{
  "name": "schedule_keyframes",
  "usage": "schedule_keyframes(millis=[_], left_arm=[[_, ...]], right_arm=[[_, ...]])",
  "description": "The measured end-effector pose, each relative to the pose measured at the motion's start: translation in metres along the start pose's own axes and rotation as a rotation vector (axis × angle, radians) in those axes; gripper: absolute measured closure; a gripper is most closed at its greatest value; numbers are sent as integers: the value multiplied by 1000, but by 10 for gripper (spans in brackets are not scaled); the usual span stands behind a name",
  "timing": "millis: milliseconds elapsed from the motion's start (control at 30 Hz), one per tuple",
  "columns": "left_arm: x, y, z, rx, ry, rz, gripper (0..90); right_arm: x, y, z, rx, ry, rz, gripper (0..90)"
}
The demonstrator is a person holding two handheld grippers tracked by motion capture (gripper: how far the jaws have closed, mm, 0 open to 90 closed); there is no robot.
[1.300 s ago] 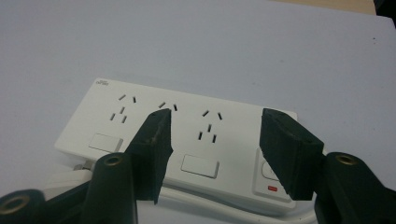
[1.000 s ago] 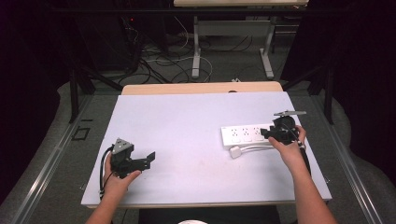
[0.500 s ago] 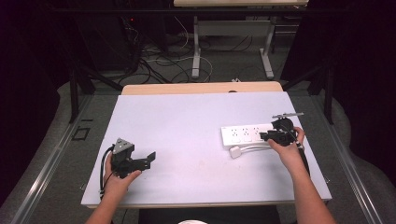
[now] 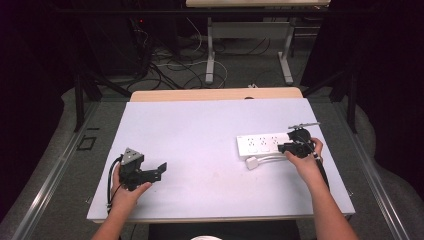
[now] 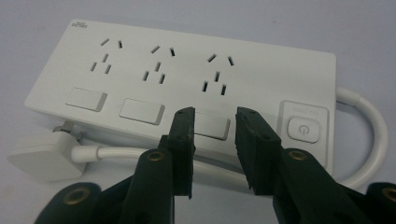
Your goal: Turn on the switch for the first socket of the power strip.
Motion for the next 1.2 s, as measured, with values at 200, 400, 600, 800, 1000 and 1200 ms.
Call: schedule_keyframes(millis=[200, 400, 600, 800, 1000, 1200], left_arm=[[0, 0, 0, -3, -2, 5, 62], [0, -1, 0, -6, -1, 5, 65], [0, -1, 1, -8, -1, 5, 69], [1, -2, 1, -10, 2, 2, 72], [1, -3, 1, -10, 11, -6, 76], [1, -3, 1, -13, 7, 5, 79]], right_arm=[[-2, -4, -5, 28, -24, -14, 759], [-2, -9, -8, 41, -31, -14, 774], [0, -13, -10, 4, -50, -16, 794], [0, -14, -6, -9, -43, -17, 839], [0, -13, -5, 5, -32, -17, 871], [0, -12, -6, 8, -32, -22, 900]])
Point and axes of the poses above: each handheld gripper's, and its own axes: y roughly backward along the jaws, x roughly out of its underside, z roughly to its left, the point moved 5 cm from there along -y, roughly forward along the jaws, and after that the axes turned 12 degrees about y, right-handed, at the moved point
